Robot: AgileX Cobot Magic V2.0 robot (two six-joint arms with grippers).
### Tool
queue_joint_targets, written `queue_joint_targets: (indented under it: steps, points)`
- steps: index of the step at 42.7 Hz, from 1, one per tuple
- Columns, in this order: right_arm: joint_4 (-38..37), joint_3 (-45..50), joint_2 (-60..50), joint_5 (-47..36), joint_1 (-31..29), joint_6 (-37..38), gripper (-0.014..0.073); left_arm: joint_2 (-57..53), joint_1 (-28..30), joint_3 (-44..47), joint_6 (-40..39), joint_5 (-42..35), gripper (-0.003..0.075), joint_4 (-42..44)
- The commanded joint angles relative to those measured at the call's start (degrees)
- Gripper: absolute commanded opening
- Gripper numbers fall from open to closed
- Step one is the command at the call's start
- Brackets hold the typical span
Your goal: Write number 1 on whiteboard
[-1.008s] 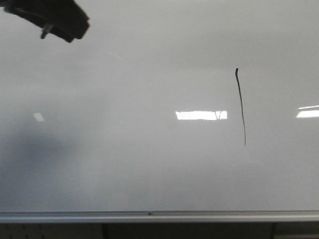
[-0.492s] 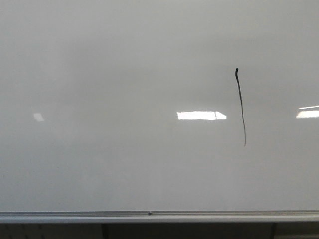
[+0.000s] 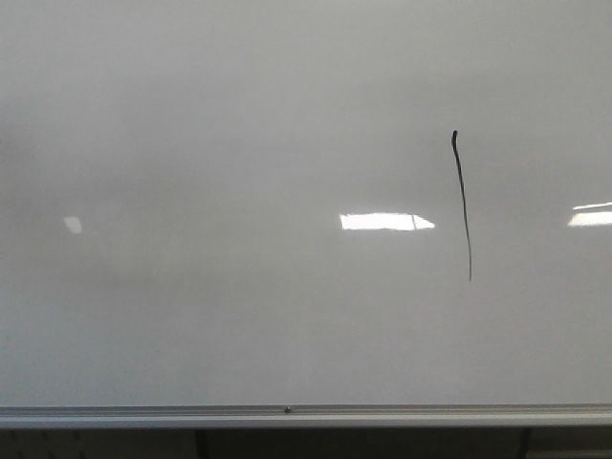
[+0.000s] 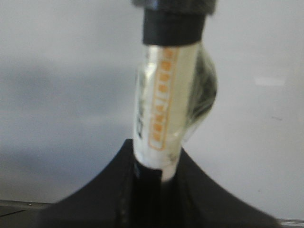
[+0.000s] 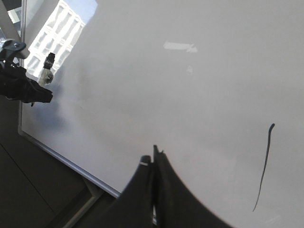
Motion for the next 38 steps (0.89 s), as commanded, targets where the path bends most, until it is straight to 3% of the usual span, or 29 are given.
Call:
queue_joint_targets:
  steps: [1, 28, 32, 38]
  points:
    - [1.8, -1.5, -0.2, -1.7, -0.3, 0.0, -0.0060, 1.0, -1.4, -2.6, -0.1, -3.9, -0.0020, -0.3]
    - [1.8, -1.5, -0.2, -1.7, -0.3, 0.0, -0.0060, 9.5, -3.5, -9.3, -0.1, -2.1, -0.0013, -0.2]
    - [1.8, -1.5, -0.2, -1.7, -0.3, 0.0, -0.0060, 9.5, -3.5, -9.3, -0.1, -1.5, 0.0052, -0.1]
    - [1.8, -1.5, -0.2, -1.7, -0.3, 0.0, -0.0060, 9.5, -3.5, -9.3, -0.1, -1.2, 0.0244, 0.5]
